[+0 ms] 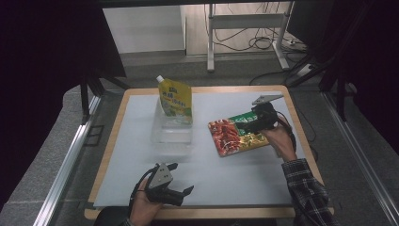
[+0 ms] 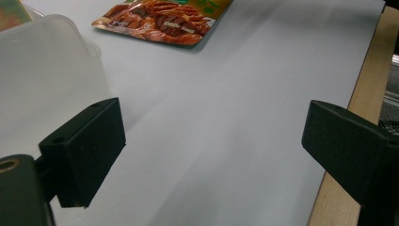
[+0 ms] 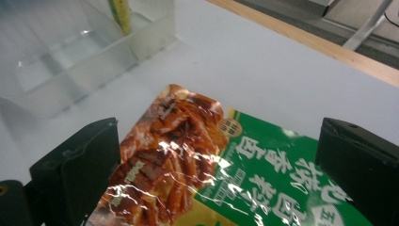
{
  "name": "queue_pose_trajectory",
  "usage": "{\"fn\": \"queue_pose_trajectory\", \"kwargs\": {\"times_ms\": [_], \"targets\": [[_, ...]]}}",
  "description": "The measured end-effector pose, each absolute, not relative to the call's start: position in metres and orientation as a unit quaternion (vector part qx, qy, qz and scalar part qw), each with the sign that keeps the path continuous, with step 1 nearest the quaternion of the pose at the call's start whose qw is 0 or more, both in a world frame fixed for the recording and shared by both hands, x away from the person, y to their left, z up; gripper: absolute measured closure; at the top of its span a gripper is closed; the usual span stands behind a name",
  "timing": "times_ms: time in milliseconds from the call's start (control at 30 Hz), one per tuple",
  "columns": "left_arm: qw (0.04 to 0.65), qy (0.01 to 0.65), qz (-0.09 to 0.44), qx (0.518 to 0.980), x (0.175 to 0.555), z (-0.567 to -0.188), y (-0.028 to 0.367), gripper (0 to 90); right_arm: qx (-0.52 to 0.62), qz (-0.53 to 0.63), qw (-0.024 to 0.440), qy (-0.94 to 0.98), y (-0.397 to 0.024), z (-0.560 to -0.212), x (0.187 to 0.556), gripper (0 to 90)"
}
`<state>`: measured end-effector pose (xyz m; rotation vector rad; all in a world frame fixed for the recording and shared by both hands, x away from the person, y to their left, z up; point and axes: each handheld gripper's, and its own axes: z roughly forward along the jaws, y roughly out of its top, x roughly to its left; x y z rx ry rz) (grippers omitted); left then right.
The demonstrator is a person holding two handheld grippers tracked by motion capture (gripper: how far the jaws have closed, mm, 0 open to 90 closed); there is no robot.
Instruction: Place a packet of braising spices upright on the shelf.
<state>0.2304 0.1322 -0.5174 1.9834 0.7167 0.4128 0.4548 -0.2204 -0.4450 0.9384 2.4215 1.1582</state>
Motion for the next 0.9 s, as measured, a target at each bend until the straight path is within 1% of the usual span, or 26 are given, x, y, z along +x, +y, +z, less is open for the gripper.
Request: {"fn": "queue_pose_trajectory", "kwargs": {"times_ms": [133, 300, 600, 667, 900], "targets": [[0.476, 0.294, 0.169, 0.812, 0.230, -0.517, 0.133, 6.2, 0.342, 0.400, 0.144, 0.838, -0.231, -0.451, 0.459, 0.6], [0.475, 0.293, 0.169, 0.812, 0.231, -0.517, 0.133, 6.3, 0.363, 0.379, 0.151, 0.838, -0.245, -0.459, 0.465, 0.6], [0.472, 0.289, 0.167, 0.816, 0.231, -0.518, 0.131, 6.3, 0.412, 0.349, 0.128, 0.832, -0.275, -0.481, 0.480, 0.7], [0.471, 0.289, 0.168, 0.816, 0.230, -0.518, 0.131, 6.3, 0.424, 0.344, 0.116, 0.830, -0.279, -0.486, 0.484, 1.4], [0.469, 0.287, 0.168, 0.818, 0.230, -0.518, 0.130, 6.3, 0.447, 0.325, 0.103, 0.827, -0.286, -0.500, 0.495, 6.9]]}}
